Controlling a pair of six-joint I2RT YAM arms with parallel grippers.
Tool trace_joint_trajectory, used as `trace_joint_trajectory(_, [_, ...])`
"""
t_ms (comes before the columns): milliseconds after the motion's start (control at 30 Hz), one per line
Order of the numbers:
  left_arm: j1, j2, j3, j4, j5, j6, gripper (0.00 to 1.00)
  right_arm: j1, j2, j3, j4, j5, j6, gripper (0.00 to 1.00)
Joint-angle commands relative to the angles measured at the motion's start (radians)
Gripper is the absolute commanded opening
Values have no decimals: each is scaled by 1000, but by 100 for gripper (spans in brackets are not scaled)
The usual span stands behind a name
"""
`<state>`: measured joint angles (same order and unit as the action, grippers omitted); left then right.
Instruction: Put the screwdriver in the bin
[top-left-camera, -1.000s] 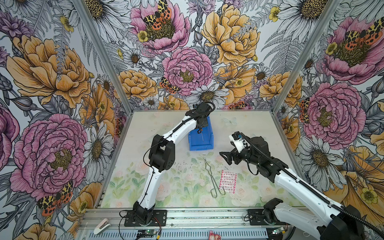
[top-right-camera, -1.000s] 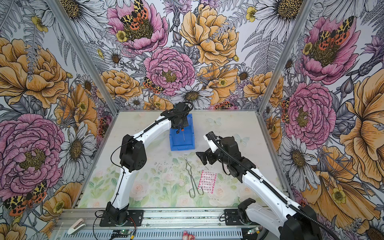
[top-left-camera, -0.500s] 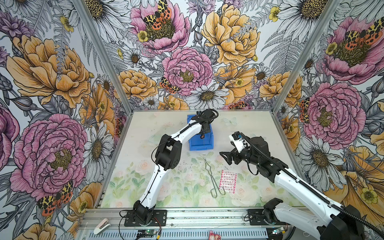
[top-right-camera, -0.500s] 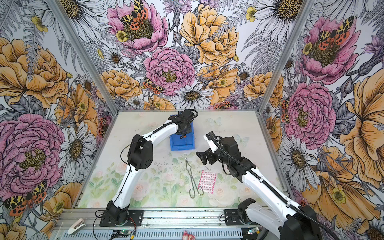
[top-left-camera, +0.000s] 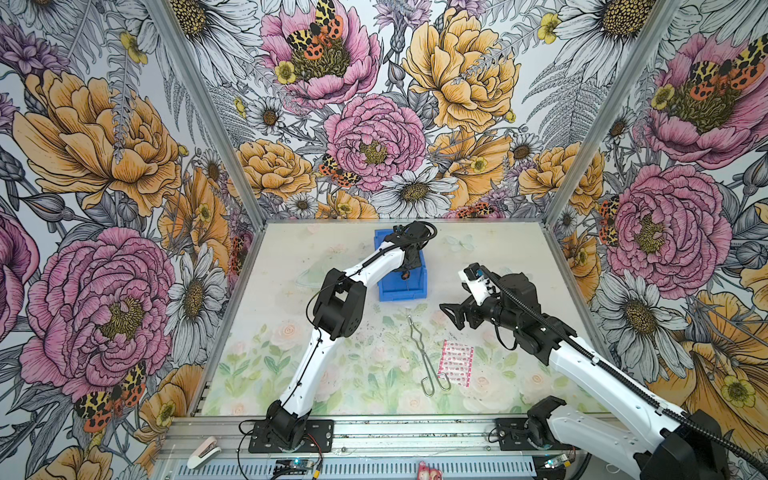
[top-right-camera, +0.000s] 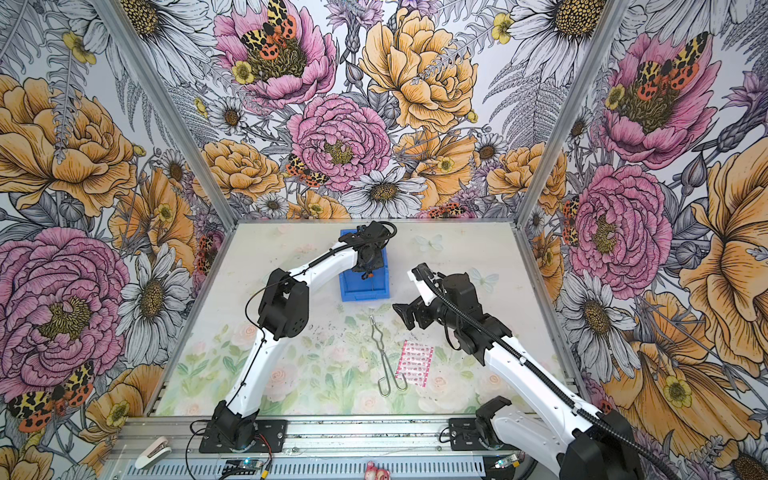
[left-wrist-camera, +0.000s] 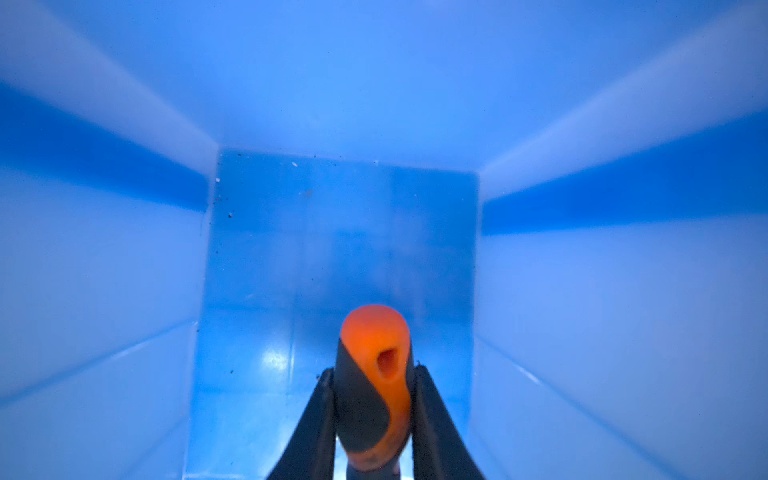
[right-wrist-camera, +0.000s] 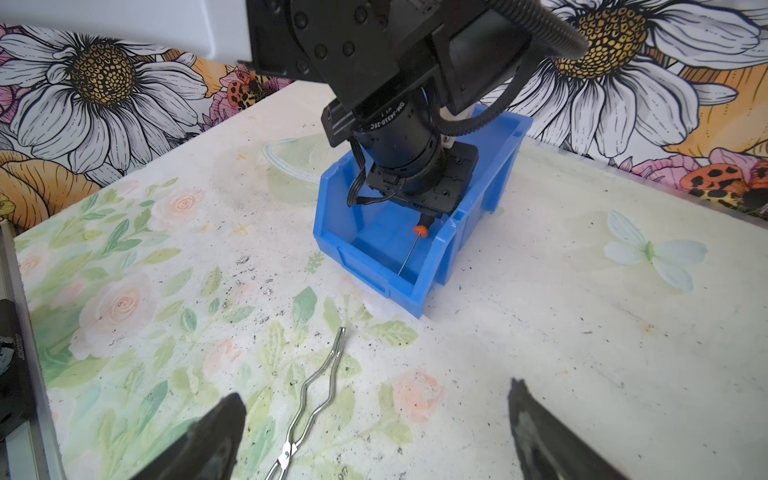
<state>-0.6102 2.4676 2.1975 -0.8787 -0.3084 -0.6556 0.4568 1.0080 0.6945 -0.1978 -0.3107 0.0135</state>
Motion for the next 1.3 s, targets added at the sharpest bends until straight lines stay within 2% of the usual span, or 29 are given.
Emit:
trace_joint_trajectory(0, [7,31,28,6,-14,-14,20,-6,-24,12,12,-2,-18,100])
trace_joint_trajectory(200, [6,17,28,5,-17,-6,27,-6,-30,15,12,7,-23,99])
trace_joint_trajectory(500, [1,-28,35,6,-24,20,45,-4,-36,24,13,10,-27,100])
trace_joint_trajectory(667, [-9,-67,40,6,-45,29,47,-5,-57,24,12,18,-20,99])
trace_joint_trajectory(867, [-31,-147,7,6,-70,50,51,-6,-94,8,12,80,22,100])
trace_joint_trajectory(1033, [-58,-248,-79,6,-104,76,57,-6,-112,-1,11,120,34,99])
trace_joint_trajectory(1267, [-103,-446,-283,13,-145,101,59,-9,-153,-32,11,259,110,100])
